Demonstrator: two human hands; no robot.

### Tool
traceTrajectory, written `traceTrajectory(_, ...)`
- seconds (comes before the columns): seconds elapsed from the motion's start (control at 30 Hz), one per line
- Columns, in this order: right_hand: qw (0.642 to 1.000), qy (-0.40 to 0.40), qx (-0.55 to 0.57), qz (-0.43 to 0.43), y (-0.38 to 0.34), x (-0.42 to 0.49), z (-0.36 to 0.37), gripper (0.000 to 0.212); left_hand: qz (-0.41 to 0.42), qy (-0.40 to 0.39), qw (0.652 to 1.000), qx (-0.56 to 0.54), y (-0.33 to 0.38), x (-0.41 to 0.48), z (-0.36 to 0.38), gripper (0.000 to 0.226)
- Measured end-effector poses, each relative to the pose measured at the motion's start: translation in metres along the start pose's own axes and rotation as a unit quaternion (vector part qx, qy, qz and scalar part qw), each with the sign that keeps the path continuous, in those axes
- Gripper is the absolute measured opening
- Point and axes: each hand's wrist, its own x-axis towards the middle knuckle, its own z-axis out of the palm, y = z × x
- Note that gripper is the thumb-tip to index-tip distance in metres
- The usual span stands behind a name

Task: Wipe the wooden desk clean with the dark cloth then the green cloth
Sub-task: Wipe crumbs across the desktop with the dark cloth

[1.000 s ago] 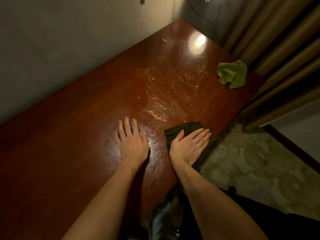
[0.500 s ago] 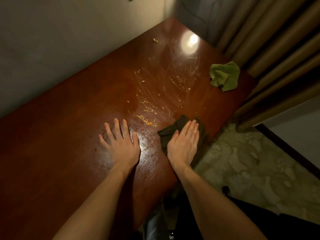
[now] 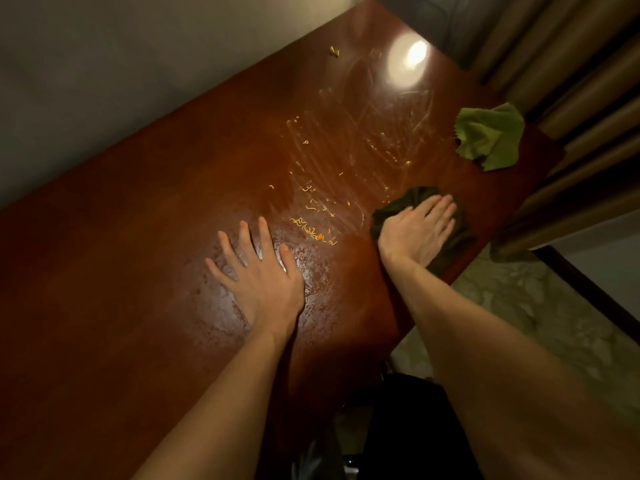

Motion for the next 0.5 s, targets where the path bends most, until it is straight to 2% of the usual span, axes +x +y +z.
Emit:
traceTrajectory(0.17, 0.970, -0.043, -0.003, -0.240, 0.012, 0.014, -0.005, 0.059, 0.002, 0.003, 1.000, -0.012, 0.000, -0.001, -0.003, 0.064)
traceTrajectory(0.27, 0.945, -0.068, 0.035, -0.318, 0.020, 0.014, -0.008, 0.058, 0.003, 0.005, 1.000, -0.021, 0.000, -0.002, -0.005, 0.063)
traceTrajectory(0.37, 0.955, -0.052, 0.080, -0.282, 0.026, 0.003, -0.008, 0.058, 0.003, 0.005, 1.000, -0.024, 0.000, -0.002, -0.008, 0.063)
traceTrajectory(0.5, 0.976, -0.020, 0.186, -0.114, 0.034, -0.022, -0.014, 0.055, 0.001, -0.003, 1.000, -0.026, 0.001, -0.002, -0.010, 0.064)
